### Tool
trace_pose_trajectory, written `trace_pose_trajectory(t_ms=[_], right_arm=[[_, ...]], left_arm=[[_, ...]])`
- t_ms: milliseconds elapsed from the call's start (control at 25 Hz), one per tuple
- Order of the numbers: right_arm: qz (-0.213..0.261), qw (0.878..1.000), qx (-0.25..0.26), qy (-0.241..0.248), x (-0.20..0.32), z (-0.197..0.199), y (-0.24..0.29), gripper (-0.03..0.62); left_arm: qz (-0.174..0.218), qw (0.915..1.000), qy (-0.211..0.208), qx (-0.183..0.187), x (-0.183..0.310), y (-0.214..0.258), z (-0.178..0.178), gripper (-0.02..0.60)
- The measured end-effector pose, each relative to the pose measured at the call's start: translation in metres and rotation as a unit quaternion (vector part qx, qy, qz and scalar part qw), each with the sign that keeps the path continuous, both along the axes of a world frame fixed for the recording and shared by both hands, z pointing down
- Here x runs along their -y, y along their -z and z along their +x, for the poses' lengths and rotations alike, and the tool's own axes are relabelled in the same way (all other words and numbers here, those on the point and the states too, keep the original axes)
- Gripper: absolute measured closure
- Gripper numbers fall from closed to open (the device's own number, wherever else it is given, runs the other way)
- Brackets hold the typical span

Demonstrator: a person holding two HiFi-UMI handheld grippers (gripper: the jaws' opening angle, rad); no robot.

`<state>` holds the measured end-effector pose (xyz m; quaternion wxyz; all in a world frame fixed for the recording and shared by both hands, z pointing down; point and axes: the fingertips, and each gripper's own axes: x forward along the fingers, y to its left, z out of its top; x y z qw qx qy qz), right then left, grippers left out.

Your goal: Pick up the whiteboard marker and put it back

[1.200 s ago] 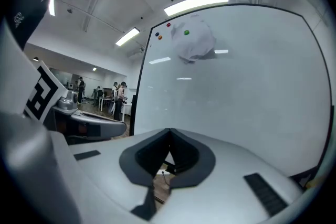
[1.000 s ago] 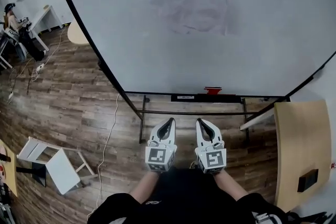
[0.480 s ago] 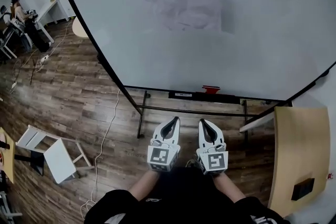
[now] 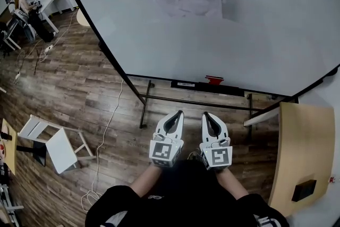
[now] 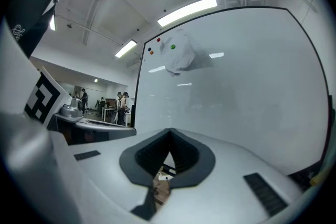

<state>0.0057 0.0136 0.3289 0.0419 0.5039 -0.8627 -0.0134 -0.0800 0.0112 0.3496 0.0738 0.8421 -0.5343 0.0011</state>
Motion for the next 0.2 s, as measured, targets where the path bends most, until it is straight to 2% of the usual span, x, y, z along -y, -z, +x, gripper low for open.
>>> trace_pose_trajectory(t_ms=[200], right_arm=[[0.023,1.0,-0.008,0.01,0.017,0.01,0.005,0.592]], left_arm=[[0.008,0.9997,0.01,-0.019,0.012,0.005,0.013,0.575]])
